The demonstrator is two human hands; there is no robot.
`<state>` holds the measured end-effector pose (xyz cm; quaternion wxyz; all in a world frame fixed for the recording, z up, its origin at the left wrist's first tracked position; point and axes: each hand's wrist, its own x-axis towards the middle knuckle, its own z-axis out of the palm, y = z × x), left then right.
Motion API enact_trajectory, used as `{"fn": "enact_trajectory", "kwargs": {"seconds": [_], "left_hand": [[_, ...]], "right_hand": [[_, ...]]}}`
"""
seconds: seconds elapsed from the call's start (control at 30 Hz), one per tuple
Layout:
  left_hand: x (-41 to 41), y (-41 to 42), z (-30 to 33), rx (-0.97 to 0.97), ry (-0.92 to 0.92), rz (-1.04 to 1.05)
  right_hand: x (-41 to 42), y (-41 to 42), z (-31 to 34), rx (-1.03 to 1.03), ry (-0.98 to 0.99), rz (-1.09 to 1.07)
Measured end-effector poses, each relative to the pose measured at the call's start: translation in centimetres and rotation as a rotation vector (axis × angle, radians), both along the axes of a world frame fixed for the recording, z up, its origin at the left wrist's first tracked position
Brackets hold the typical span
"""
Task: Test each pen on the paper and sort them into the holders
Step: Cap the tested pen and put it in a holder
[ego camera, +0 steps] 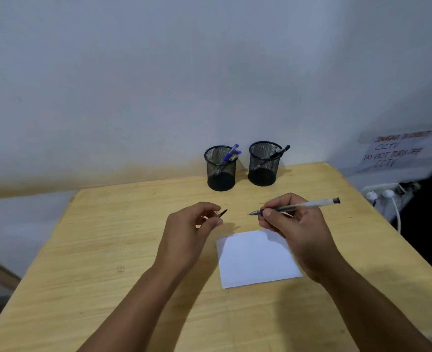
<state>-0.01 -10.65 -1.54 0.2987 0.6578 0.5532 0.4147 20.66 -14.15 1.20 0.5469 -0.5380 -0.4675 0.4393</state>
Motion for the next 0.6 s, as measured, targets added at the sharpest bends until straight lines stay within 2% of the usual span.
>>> {"fn": "enact_trajectory", "kwargs": {"seconds": [0.17,0.6], "left_hand": [[1.4,-1.3,1.6,0.000,-0.173,-0.024],[2.7,-4.4,3.5,0.098,-0.127,-0.101]], "right_hand": [[-0.2,-0.6,1.3,0.054,0.017,0.056],[-0.1,-2.6,2.0,0.088,-0.087,0.115]]}}
